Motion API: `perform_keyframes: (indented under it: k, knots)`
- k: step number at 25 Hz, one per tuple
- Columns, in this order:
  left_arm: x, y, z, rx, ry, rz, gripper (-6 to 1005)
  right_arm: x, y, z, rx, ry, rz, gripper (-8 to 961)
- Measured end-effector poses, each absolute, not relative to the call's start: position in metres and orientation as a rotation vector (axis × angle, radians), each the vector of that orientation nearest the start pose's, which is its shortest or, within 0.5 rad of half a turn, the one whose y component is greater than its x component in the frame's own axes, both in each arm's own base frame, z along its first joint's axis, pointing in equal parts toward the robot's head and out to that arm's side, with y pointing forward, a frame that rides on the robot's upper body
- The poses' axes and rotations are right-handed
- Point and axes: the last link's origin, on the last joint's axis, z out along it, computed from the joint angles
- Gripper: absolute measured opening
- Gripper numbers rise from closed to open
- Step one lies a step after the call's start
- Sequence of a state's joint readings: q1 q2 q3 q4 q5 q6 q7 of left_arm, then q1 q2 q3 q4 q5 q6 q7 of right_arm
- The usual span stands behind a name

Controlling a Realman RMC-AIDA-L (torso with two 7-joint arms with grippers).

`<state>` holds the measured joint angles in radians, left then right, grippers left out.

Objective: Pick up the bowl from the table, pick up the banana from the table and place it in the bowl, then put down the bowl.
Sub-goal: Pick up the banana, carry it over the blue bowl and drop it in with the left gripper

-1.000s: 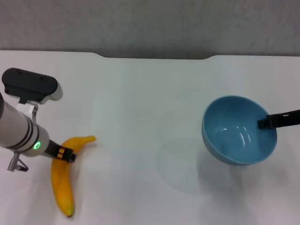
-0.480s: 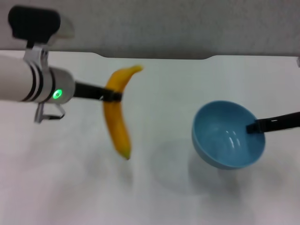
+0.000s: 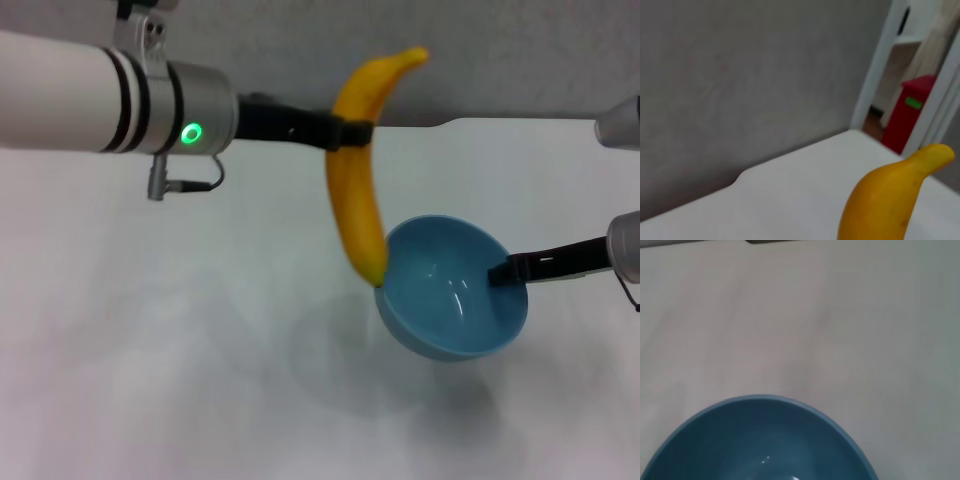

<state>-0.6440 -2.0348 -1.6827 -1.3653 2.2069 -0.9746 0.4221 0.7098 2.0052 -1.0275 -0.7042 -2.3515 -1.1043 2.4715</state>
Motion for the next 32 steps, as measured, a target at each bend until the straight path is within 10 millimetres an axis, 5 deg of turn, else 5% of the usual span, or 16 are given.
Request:
perform_keyframes:
  k: [13,32]
  knots:
    - [-0.062,0.404,-0.009,-2.498,-0.783,-0.559,572,0.247,0.423,-0.013,-2.26,1.451,0.068,30]
    - [-0.091,0.409,-0.021,-2.389,-0.769,-0.61,625,0.224,0.426,-0.034,-2.333,1.459,0.075,29]
